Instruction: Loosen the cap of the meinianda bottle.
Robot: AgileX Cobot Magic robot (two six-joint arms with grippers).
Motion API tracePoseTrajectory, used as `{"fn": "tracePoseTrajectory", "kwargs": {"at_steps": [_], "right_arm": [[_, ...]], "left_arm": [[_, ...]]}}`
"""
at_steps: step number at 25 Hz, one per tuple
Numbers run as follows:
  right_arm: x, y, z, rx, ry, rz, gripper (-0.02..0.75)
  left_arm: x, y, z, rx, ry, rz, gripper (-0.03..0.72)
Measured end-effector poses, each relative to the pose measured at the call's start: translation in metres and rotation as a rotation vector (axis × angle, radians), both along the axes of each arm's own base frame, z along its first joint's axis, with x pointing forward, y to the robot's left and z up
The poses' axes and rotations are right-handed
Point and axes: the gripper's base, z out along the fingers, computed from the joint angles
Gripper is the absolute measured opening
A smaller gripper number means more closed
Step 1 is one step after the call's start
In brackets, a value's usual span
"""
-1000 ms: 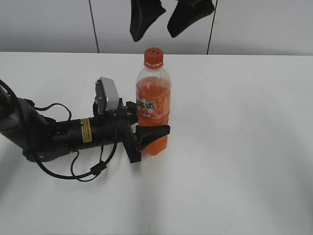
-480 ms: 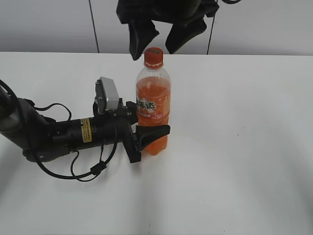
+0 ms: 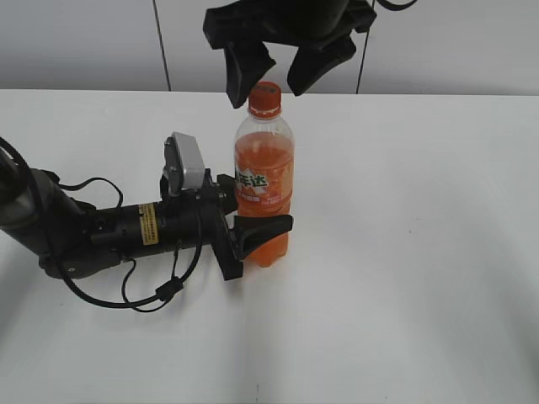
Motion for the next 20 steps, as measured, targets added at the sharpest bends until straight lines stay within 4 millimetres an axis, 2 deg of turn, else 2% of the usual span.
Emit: {"fn": "tracePoseTrajectory", "kwargs": {"at_steps": [7,16,20], "right_arm": [[0.0005,-0.0003,-0.0005,-0.006,-0.003,0.001,0.547],[0.0020,0.0015,-0.0054,-0.012,0.004,0.015,0.301],[0.0022,0.0016,-0.0054,-0.014,-0.004,0.030,0.283]], "left_arm": [[0.0000,0.0000,0.0000,0.000,0.000,0.000,0.395],[0.0001,0.0000,0.0000,0.000,0.000,0.001,0.395],[0.0001,0.0000,-0.0001,0.001,0.001,0.002,0.395]]}}
